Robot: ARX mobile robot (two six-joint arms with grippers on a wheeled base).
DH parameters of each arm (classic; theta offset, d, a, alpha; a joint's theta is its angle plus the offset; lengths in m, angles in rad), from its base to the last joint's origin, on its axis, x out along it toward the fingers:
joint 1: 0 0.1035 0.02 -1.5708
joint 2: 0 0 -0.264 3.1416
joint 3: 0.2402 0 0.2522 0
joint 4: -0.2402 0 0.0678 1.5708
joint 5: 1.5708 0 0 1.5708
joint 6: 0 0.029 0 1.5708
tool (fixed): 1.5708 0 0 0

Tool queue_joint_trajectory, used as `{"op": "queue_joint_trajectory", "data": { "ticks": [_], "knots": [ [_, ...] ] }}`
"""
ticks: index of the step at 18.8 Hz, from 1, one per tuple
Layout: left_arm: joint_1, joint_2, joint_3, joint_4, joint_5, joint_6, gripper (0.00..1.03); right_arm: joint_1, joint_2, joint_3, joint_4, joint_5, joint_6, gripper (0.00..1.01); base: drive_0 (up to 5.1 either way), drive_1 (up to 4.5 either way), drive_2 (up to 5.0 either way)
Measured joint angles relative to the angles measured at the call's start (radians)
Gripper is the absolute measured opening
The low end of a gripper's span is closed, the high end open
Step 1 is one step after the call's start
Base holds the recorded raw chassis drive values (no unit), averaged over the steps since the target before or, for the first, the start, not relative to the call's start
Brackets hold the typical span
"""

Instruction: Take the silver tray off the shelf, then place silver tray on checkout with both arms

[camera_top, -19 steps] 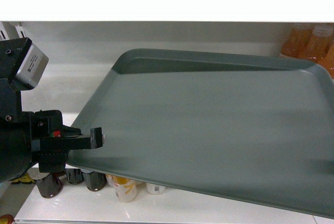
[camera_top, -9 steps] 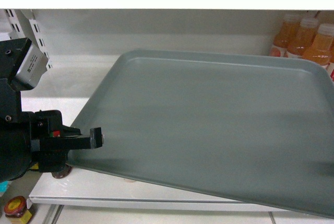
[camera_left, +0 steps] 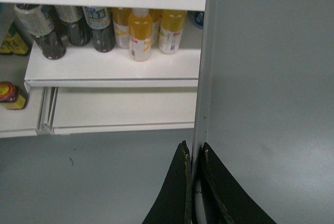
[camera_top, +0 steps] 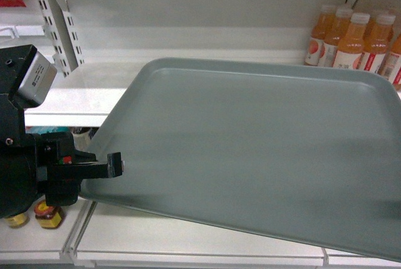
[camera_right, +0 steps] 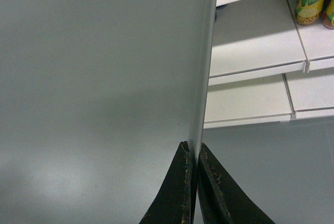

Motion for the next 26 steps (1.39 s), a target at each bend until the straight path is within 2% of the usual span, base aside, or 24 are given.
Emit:
{"op": "queue_joint_trajectory", "data": {
  "ticks": [26],
  "knots": [
    [0.004, 0.0, 0.0, -0.004, 0.0, 0.0, 0.03, 0.005, 0.0, 0.0, -0.003, 0.0, 0.003, 0.02, 0.1, -4.18, 4.3]
  ]
}}
